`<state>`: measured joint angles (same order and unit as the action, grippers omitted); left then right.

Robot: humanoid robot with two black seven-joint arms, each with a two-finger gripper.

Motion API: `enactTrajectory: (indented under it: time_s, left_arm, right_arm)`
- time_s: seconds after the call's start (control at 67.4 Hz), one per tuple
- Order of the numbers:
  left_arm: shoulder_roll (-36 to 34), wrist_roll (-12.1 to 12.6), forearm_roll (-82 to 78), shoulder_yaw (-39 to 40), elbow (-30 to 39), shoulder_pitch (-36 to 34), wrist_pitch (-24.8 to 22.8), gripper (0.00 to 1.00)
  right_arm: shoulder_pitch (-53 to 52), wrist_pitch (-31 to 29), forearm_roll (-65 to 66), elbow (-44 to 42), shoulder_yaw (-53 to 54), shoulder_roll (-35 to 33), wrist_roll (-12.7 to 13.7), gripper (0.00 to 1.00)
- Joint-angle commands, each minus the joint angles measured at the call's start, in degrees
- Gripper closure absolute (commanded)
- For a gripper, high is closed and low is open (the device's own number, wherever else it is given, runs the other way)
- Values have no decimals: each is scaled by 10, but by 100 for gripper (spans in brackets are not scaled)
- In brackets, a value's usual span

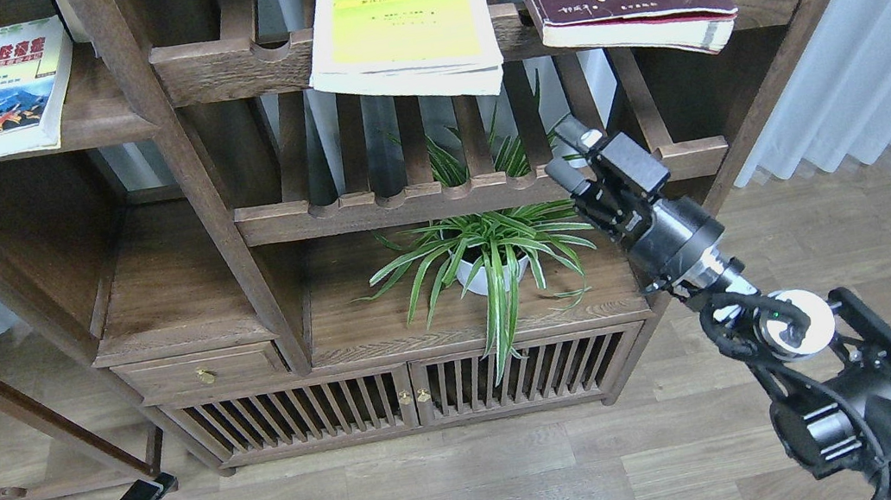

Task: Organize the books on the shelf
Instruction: 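Reach the right gripper up to the maroon book on the top shelf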

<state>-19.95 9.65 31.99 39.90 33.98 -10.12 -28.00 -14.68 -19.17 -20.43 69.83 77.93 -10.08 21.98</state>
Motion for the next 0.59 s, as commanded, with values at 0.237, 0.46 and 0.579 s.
enactTrajectory:
  time_s: [0.237, 0.46, 0.579]
  left_arm:
    - [5, -1, 0, 0, -4, -2, 0, 2]
    - [6, -1, 0, 0, -4, -2, 0, 2]
    - [7, -1, 0, 0, -4, -2, 0, 2]
  right_arm:
    - [-27, 10, -10, 22, 28, -21, 0, 10]
    - [-35, 14, -11, 25, 47, -22, -1, 10]
    - [-48, 39, -11, 24, 63, -22, -1, 10]
